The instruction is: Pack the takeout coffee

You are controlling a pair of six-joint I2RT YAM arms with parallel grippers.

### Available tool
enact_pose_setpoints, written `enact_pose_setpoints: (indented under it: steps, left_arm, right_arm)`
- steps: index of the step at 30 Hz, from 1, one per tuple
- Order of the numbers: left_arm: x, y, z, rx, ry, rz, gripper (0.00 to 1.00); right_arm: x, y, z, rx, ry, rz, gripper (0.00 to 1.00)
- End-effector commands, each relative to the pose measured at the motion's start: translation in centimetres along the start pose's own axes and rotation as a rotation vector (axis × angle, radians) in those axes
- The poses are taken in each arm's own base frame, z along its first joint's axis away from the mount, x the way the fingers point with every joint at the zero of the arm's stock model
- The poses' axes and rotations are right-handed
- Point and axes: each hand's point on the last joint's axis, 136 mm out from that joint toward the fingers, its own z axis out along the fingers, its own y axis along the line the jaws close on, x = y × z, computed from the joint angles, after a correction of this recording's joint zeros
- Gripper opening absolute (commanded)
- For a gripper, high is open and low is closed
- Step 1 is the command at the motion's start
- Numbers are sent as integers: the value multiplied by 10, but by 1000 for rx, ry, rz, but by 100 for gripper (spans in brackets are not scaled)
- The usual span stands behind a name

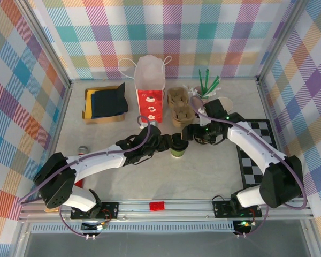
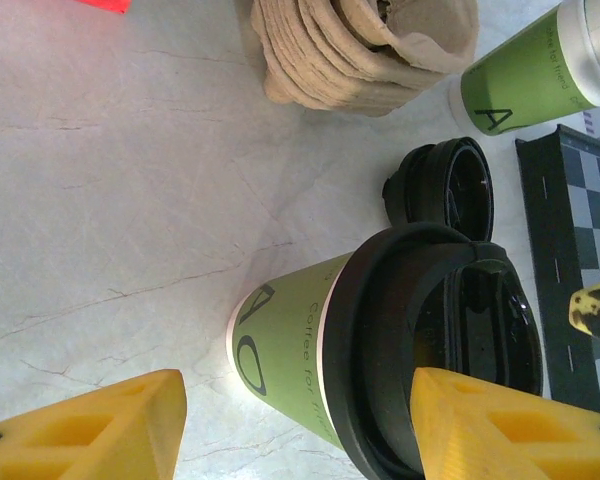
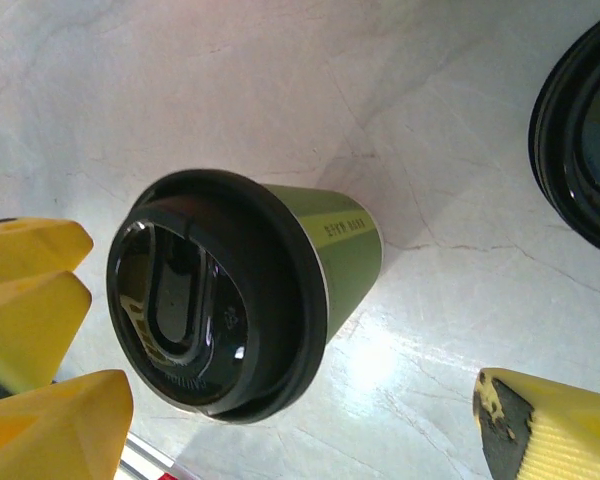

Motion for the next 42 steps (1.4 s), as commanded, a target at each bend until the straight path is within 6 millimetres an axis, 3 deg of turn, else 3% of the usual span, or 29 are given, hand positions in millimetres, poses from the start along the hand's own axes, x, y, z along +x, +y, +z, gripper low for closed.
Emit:
enact_pose_setpoints:
  steps: [1, 18, 42]
  left_arm:
    - [-5, -7, 2, 11, 10, 17, 62]
    - [6, 3, 13, -15, 37, 6, 61]
    - [24, 31, 20, -70, 60, -13, 59]
  right_arm:
    - [14, 0, 3, -14, 35, 16, 88]
    - [20, -4, 20, -21, 61, 27, 87]
    - [55, -38, 50, 46, 133, 81, 86]
